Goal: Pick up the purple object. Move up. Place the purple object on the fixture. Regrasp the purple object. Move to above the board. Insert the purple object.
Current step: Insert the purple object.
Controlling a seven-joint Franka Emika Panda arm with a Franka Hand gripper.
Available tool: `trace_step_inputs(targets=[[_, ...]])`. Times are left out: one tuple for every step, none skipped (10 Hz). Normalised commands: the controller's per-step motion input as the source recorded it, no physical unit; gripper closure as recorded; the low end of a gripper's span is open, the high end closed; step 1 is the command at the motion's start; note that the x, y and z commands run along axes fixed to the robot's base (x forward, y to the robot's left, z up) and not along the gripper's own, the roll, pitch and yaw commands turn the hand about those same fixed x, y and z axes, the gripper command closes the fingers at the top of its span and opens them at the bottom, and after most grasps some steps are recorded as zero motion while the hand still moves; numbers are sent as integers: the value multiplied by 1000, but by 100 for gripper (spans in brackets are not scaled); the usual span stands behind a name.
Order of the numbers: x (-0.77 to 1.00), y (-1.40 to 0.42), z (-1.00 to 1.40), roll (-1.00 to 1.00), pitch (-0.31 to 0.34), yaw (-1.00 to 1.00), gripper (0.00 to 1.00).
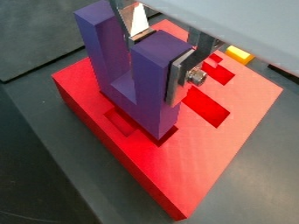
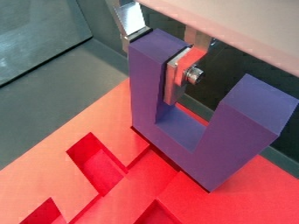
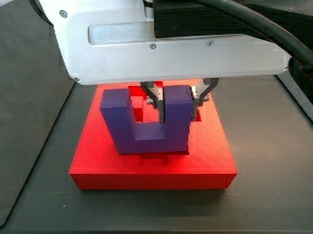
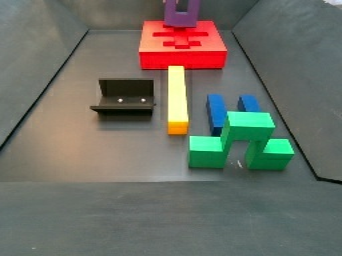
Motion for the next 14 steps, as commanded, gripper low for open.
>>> trace_step_inputs(targets=[[257,-77,-11,-13,0,63,100],[203,-29,-63,-3,0,40,100],[77,0,-117,-6,0,11,100],[83,0,-100,-13,0,3,100],[6,0,-100,0,0,0,100],[-63,34,-117,16,16,0,100],[-69,26,-203,-47,47,0,100],[0,34,-271,-151,77,0,100],[0,49,-329,-194,109,0,100],[0,89,-314,-300,149,0,100],[0,131,-323,-356,170,0,100],[0,97,-343,-329,156,0,100],[0,0,-537,-136,94,0,100],[0,0,-651,0,66,0,100]])
